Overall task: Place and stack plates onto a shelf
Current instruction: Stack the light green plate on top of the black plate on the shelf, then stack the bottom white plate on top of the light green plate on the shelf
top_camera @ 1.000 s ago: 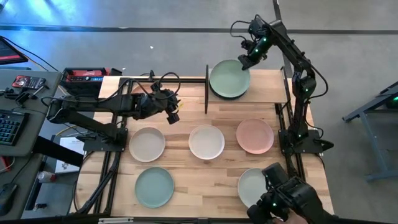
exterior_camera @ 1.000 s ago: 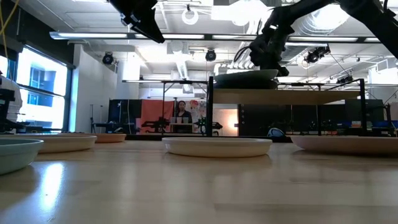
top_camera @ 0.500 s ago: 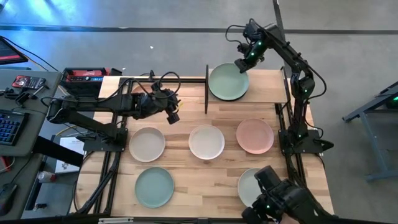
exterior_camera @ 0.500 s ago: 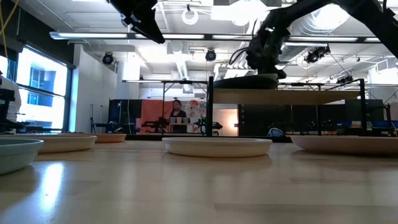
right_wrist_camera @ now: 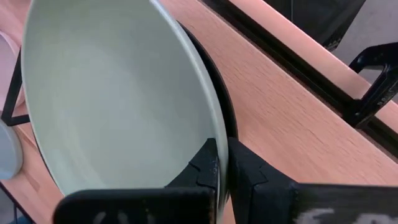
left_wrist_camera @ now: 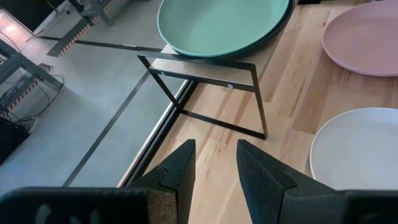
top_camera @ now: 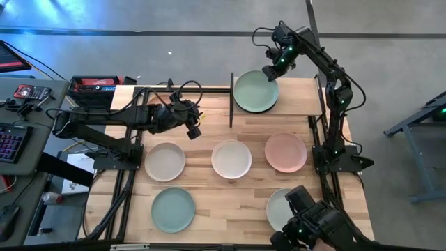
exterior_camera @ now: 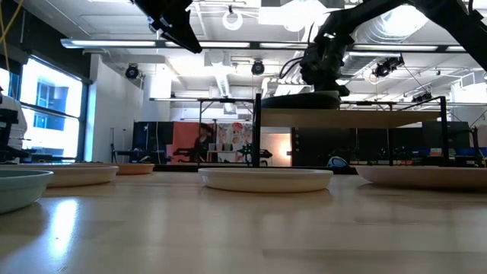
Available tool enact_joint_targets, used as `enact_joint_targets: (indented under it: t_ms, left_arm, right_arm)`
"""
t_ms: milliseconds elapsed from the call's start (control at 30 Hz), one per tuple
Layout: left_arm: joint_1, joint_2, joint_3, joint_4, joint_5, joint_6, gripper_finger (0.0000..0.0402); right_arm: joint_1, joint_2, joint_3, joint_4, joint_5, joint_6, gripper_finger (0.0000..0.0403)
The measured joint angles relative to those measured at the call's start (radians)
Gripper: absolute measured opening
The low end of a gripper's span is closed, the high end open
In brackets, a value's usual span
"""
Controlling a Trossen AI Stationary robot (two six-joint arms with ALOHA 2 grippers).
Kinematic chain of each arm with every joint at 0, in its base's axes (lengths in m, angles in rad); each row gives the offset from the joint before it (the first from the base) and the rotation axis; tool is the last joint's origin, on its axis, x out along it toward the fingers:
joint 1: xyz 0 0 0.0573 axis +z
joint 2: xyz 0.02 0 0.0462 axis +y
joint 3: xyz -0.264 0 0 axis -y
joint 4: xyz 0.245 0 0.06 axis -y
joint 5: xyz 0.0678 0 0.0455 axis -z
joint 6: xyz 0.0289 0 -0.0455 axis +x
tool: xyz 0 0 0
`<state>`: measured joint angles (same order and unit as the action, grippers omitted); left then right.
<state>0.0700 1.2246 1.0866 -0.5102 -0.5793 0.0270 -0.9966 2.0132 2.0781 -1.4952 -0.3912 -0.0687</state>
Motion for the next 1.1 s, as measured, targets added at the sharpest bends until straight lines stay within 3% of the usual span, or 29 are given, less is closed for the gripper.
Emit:
enact_joint_targets:
  t_ms: [200,567,1100]
  left_arm:
    - [0.0,0.0,0.0,0.0,0.0,0.0,0.0106]
    - [0.0,0.0,0.0,0.0,-0.001,0.0,0.0106]
    - [-0.001,0.0,0.0,0.0,0.001,-0.042,0.0106]
  right_arm:
    - [0.0,0.0,0.0,-0.014,0.0,0.001,0.0013]
    - [-0.005,0.0,0.019,-0.038,-0.005,0.041,0.0109]
    - [-0.016,-0.012,0.165,-0.076,-0.04,0.103,0.0117]
